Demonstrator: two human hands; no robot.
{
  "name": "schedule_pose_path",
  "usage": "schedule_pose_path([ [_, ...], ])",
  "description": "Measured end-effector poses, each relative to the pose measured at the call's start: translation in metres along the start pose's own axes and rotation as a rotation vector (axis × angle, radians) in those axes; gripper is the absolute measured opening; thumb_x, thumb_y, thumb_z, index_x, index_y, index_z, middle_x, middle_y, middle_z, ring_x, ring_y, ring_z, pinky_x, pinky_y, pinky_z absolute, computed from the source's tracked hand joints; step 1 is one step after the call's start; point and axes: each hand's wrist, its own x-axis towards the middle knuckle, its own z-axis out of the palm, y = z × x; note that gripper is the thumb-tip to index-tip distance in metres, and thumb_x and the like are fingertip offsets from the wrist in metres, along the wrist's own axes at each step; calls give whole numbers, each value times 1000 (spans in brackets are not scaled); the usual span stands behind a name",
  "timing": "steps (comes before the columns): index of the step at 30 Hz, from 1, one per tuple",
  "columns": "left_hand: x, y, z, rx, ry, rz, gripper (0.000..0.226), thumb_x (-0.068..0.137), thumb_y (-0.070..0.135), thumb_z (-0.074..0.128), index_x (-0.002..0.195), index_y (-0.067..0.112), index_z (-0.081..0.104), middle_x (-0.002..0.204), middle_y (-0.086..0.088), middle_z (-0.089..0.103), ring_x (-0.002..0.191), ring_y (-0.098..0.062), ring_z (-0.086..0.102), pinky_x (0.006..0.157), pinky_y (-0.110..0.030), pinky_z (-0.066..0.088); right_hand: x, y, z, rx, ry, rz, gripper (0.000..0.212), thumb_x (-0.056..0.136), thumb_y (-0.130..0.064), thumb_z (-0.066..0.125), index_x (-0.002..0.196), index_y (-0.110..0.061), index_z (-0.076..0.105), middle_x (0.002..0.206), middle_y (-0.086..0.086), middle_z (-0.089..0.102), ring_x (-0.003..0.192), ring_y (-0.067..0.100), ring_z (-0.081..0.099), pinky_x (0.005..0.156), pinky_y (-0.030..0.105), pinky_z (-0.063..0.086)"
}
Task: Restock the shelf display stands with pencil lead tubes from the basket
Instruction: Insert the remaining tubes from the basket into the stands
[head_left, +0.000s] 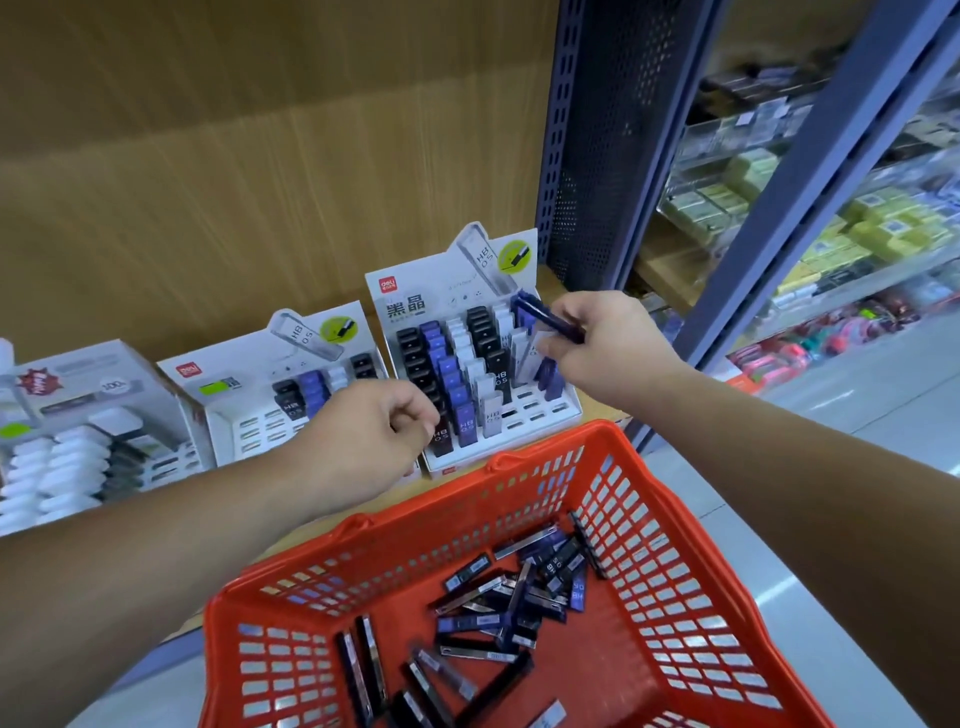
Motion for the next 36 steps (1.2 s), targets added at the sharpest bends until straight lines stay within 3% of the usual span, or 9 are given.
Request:
schedule_pose_path([
  [5,3,1,3,-9,11,17,14,101,18,62,96,27,71,81,2,70,69,-15,72,61,-22,56,9,6,4,-145,-30,-26,11,95,-27,73,88,-19,70,91,-3,52,83,23,56,71,33,43],
  [9,3,-2,2,-14,-4,16,14,101,17,62,97,28,71,83,2,70,68,-13,73,62,-24,57,11,14,11,-146,-79,1,24,94,-29,74,73,-25,62,84,-1,56,78,23,60,67,35,46],
  [13,2,-6,-1,-21,-9,18,15,101,18,63,97,29,71,81,5,69,69,-15,73,61,-25,57,15,15,8,-159,-125,-12,12,93,-26,75,82,-23,70,83,2,64,77,22,63,74,39,56],
  [20,2,-9,-3,-30,-19,16,15,101,18,62,98,29,71,84,3,69,67,-9,72,63,-25,57,14,13,12,-365,-123,-55,40,97,-30,70,63,-31,47,88,-4,53,82,26,59,67,34,44],
  [25,3,-7,-6,-45,3,14,13,101,16,62,97,26,71,80,5,68,69,-12,73,60,-22,52,12,-3,21,-443,-155,-61,4,99,-29,66,95,-30,66,106,0,55,98,28,60,75,36,49],
  [27,1,-6,-10,-54,22,21,13,101,15,62,97,24,71,81,3,69,70,-14,73,52,-15,48,7,-5,22,-344,-92,-33,23,94,-38,71,113,-27,62,106,-4,60,95,24,62,74,35,49],
  [29,-3,-4,-16,-74,53,31,11,101,15,62,98,21,70,84,-1,69,71,-18,73,45,-12,43,2,-15,18,-67,-66,23,26,93,-42,70,106,-24,58,88,-5,64,75,20,62,64,33,48],
  [34,-33,12,-46,-219,193,103,13,99,15,64,107,23,71,88,-3,69,68,-31,69,55,-40,55,-20,-75,10,428,-574,178,22,97,-13,54,99,-2,72,73,7,61,48,13,39,45,25,22],
  [36,-52,16,-64,-259,257,128,17,98,19,67,113,25,72,87,4,67,62,-21,64,55,-34,50,-32,-105,15,469,-768,165,26,92,-4,47,101,0,72,75,12,63,51,17,36,44,25,16],
])
